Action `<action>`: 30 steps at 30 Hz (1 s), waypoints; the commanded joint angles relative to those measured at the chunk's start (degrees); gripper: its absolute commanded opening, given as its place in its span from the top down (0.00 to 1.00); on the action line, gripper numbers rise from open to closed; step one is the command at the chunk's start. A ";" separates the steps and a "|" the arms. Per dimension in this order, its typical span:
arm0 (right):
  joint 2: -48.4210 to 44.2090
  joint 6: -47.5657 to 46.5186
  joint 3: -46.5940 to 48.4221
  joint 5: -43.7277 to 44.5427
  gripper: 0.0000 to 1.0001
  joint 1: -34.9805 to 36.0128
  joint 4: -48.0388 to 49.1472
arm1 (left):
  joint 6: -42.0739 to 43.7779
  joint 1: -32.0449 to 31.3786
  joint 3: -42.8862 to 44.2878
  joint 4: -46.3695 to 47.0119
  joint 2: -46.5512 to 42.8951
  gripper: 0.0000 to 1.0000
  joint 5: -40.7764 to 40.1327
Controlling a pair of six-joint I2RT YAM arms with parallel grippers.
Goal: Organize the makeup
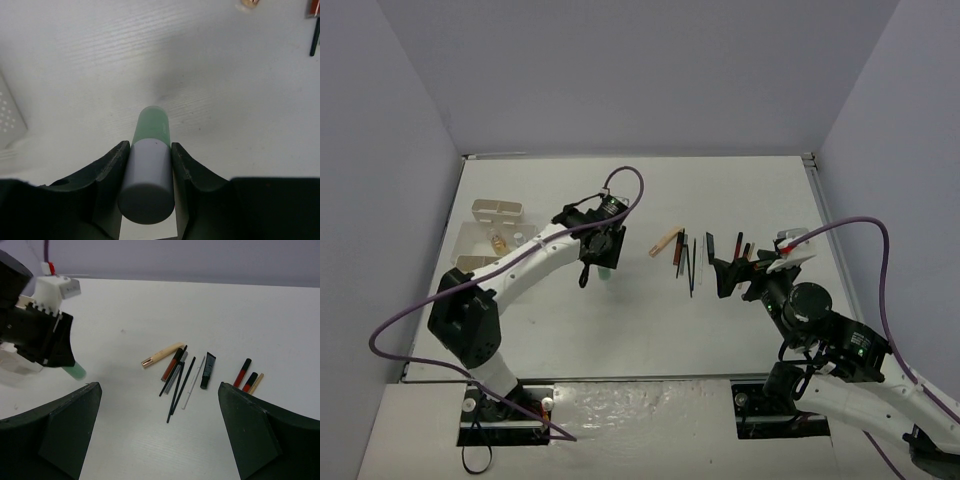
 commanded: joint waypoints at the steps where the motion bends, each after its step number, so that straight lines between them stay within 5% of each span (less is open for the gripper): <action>1: 0.24 0.51 2.40 0.07 0.00 -0.02 2.83 | 3.14 7.76 9.25 -6.84 -9.05 1.00 -3.35; 10: 2.37 -0.50 3.82 -3.82 0.00 -0.02 2.84 | 9.80 35.34 17.23 -12.82 -12.02 1.00 3.10; 17: 2.24 -1.61 3.15 -6.89 0.00 0.03 2.97 | 9.51 50.49 21.15 -12.83 -7.56 1.00 6.34; 30: -2.33 -1.60 0.58 -9.38 0.00 -0.02 3.00 | 8.68 54.04 16.90 -5.34 -0.56 1.00 5.16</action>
